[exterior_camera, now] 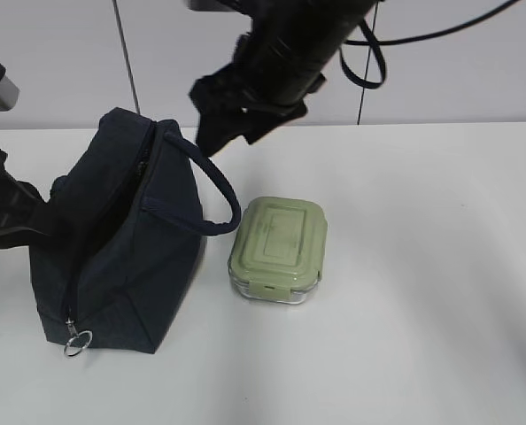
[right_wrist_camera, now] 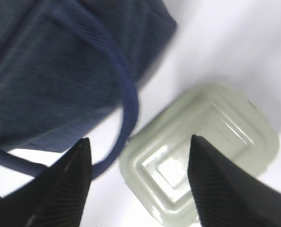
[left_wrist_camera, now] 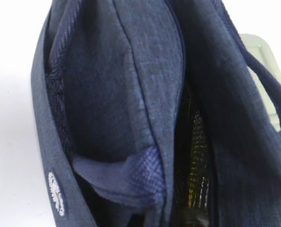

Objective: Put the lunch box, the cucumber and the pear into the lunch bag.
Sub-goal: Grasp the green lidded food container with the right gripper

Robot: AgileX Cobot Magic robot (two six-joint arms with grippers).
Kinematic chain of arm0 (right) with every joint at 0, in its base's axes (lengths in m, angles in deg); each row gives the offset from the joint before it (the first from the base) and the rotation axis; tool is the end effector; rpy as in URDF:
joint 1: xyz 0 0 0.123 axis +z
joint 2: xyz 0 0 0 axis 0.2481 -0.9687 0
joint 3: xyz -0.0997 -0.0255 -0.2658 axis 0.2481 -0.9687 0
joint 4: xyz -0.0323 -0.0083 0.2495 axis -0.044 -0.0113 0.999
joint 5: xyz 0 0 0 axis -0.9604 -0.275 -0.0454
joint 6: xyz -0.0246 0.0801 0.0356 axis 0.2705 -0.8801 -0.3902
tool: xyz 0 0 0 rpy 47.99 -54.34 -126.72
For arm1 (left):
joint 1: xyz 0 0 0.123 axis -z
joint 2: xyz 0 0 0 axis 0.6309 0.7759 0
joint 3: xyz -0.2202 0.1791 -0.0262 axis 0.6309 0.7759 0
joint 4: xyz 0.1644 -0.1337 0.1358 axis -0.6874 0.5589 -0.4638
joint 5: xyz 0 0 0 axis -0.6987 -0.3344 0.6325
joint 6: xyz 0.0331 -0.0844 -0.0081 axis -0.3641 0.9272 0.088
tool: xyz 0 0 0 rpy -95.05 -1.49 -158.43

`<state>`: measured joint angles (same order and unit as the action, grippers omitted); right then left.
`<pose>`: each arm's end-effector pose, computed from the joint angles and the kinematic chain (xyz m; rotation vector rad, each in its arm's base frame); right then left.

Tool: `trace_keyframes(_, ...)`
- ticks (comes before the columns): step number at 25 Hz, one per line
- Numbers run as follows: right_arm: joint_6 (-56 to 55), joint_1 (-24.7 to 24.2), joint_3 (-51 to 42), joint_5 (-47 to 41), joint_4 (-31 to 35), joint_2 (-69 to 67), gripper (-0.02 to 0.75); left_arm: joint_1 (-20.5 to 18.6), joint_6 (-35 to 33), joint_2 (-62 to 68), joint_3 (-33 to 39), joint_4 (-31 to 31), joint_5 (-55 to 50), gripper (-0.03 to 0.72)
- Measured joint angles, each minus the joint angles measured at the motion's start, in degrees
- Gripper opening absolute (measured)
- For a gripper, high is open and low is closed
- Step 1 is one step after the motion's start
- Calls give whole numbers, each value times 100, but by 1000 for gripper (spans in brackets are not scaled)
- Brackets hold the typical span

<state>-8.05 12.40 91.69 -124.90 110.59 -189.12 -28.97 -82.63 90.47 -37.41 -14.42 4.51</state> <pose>0.3775 0.2231 0.2946 -0.8333 2.5161 0.5582 0.2459 -0.0739 0.2447 0.4646 2.5564 -0.4609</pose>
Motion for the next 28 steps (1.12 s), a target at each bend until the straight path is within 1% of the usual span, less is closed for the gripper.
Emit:
trace_keyframes(3, -177, -674, -898, 246, 551, 0, 486, -2, -5, 0, 0, 0, -12, 3)
trace_keyframes(7, 257, -1512, -2444, 842, 2151, 0, 486, -2, -5, -2, 0, -21, -29, 3)
trace_keyframes(8, 543, -1641, -2789, 972, 2563, 0, 487, -2, -5, -2, 0, -27, -36, 3)
trace_keyframes(9, 705, -1726, -2943, 1042, 2755, 0, 491, -2, -5, -2, 0, -33, -36, 3)
trace_keyframes(10, 1082, -1818, -3243, 1138, 3160, 0, 497, -2, -5, -2, 0, -33, -36, 3)
trace_keyframes(11, 1452, -1877, -3464, 1265, 3534, 0, 511, -2, -5, -2, 0, -37, -36, 3)
trace_keyframes(13, 1951, -1884, -3670, 1437, 4050, 0, 529, -2, -5, -6, 0, -37, -36, 3)
trace_keyframes(15, 2456, -1884, -3728, 1538, 4728, 0, 573, -2, -5, -6, 0, -37, -36, 3)
trace_keyframes(17, 2799, -1884, -3738, 1577, 5261, -27, 587, -2, -5, -6, 0, -43, -36, 3)
trace_keyframes(19, 2982, -1884, -3738, 1617, 5601, -145, 593, -2, -5, -6, 0, -48, -36, 3)
trace_keyframes(23, 3220, -1884, -3738, 1606, 5785, -372, 593, -2, -5, -6, 0, -48, -36, 3)
trace_keyframes(28, 3621, -1884, -3738, 1372, 6142, -752, 592, -2, -5, -6, 0, -48, -36, 3)
